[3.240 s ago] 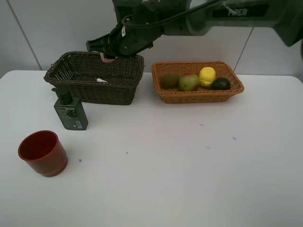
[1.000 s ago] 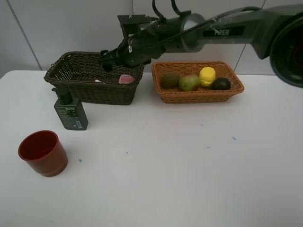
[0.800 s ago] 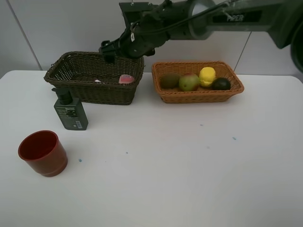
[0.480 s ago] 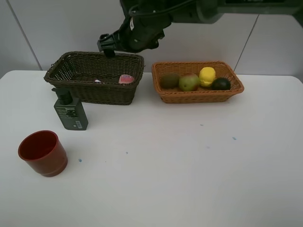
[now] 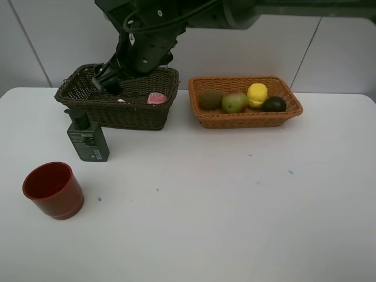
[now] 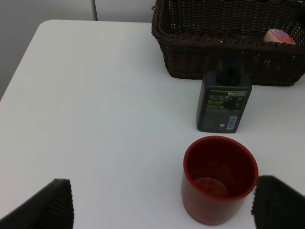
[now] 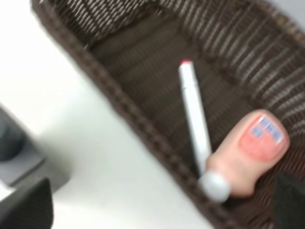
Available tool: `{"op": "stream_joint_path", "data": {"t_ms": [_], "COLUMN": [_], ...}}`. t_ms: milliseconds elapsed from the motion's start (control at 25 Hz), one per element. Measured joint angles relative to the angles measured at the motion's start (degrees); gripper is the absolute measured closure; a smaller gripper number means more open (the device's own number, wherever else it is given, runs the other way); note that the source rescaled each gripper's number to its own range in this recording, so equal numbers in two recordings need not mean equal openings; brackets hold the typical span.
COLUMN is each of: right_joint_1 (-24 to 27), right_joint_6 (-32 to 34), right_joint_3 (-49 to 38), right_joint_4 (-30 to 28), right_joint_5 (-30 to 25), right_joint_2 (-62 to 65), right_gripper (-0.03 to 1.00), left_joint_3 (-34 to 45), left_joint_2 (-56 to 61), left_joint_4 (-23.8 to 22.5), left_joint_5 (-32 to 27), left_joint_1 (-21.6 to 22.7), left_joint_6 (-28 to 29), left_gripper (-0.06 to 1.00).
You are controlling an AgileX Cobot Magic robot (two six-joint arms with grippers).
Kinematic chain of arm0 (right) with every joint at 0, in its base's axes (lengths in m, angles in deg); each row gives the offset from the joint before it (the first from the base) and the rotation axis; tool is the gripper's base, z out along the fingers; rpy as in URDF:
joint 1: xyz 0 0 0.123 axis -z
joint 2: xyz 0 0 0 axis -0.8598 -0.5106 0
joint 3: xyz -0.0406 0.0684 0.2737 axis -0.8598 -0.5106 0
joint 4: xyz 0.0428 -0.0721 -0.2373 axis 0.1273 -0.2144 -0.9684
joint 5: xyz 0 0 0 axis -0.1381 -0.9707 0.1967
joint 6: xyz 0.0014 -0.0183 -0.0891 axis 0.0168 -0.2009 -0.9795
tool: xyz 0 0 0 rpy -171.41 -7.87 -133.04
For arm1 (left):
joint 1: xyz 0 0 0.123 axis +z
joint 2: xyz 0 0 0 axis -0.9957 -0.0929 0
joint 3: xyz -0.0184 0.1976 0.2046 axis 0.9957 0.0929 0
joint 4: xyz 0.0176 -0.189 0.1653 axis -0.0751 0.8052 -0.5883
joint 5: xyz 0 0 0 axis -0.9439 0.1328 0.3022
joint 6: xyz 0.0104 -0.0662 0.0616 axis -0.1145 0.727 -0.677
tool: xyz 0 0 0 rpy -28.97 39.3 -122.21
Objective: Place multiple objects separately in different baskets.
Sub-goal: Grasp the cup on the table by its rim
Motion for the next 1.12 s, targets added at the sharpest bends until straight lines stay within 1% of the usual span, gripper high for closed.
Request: {"op": "stream_joint_path", "data": {"t_ms": [160,360,480,680,880,920,1040,1120], "right_joint_1": [-1.3,-2.7,-3.2,-3.5,-3.6,-3.6,-3.8,-3.9], "right_joint_6": [0.0,0.0,0.0,0.0,-0.2,-0.2,-0.2,-0.2], "right_joint_3": [0.0,0.0,0.0,0.0,-1.3,-1.3,-6.8,-10.9], "right_joint_4": [0.1,0.3,0.3,0.6,0.4,0.4,-1.5,-1.6], "right_joint_5": [-6.3,-17.9,-23.7,-31.5,-32.5,-32.5,-32.7,-32.7], "right_joint_2": [3.1,10.2,15.4,23.1,31.5,31.5,40.4,44.9], "right_gripper": [-0.03,-0.03,-0.03,-0.03,-0.03,-0.03,-0.03,-0.03], "left_joint_3": [0.0,0.0,0.0,0.0,0.0,0.0,0.0,0.0], "left_joint_2": [0.0,0.0,0.0,0.0,0.0,0.0,0.0,0.0], "left_joint_4": [0.0,0.0,0.0,0.0,0.0,0.0,0.0,0.0], "left_joint_5": [0.0,0.0,0.0,0.0,0.0,0.0,0.0,0.0], "left_joint_1": [0.0,0.0,0.0,0.0,0.0,0.0,0.0,0.0], "left_joint_6": [0.0,0.0,0.0,0.0,0.0,0.0,0.0,0.0], "left_gripper": [-0.03,-0.03,-0.03,-0.03,-0.03,-0.03,-0.03,-0.03]}}
